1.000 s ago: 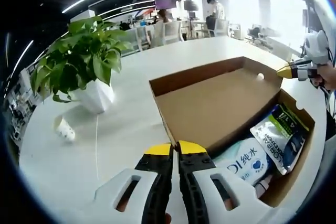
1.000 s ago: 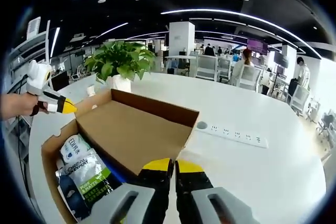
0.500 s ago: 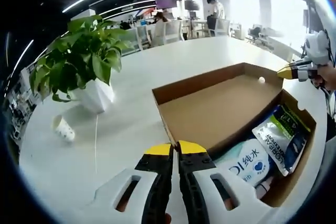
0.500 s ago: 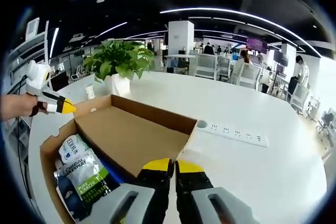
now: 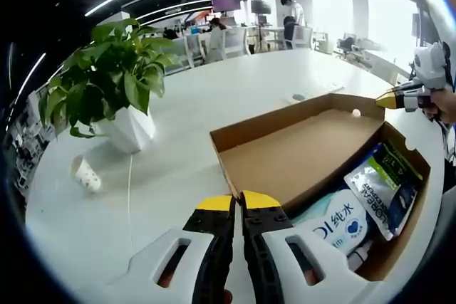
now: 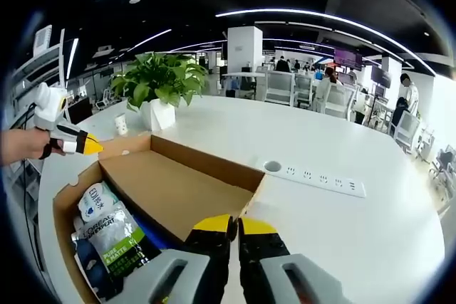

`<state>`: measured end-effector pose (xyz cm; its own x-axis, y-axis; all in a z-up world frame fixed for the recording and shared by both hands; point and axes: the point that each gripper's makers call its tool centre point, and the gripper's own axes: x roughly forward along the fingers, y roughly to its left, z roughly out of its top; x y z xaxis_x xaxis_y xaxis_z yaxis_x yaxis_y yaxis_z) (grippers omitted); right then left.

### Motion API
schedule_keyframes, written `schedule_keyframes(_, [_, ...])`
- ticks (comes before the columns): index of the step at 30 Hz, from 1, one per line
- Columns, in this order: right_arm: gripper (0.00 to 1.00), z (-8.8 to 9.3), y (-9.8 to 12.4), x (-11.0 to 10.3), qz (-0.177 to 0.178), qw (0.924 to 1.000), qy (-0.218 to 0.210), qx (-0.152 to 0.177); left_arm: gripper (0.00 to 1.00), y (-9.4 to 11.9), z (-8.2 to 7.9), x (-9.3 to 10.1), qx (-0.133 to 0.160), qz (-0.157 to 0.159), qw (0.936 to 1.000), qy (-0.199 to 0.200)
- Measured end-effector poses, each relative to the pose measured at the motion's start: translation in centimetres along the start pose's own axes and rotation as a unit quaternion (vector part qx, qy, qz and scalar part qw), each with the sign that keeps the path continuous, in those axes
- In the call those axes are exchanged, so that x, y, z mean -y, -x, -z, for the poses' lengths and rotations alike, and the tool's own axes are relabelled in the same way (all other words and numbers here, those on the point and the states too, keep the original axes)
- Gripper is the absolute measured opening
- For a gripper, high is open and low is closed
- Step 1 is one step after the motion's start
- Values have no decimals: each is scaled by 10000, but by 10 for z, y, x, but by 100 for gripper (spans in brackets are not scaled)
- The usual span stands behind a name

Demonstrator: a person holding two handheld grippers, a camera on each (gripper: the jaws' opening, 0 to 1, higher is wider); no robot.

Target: Operate the shoe box by opening the lid, removing the specified soft item, and placing it in the target area until the item is outside and the box remains undamaged.

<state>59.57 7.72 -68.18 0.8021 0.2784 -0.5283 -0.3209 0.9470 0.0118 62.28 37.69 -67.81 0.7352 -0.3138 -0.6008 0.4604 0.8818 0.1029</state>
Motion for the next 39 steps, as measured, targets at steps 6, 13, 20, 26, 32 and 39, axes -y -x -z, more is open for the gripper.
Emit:
schedule_keyframes(6, [0,1,-2,0,0,10000,-21,-9,2,-3,1,-2,5,-3,10000,21])
schedule_keyframes(13, [0,2,-3,1,-2,10000,-38,-19,2,-5,1,-3,2,-9,10000,42])
schedule_keyframes(20, [0,3,-5,2,-3,10000,-66,-29,2,-8,2,-5,12,-13,9999,102])
schedule_keyframes(26, [0,3,-6,3,-1,10000,-66,-35,2,-9,2,-6,11,-18,9999,113])
schedule_keyframes(32, [0,4,-8,4,6,10000,-64,-34,2,-9,3,-7,26,-21,9999,145])
schedule_keyframes(39, [0,4,-9,5,5,10000,-79,-31,2,-9,3,-5,15,-24,9999,159])
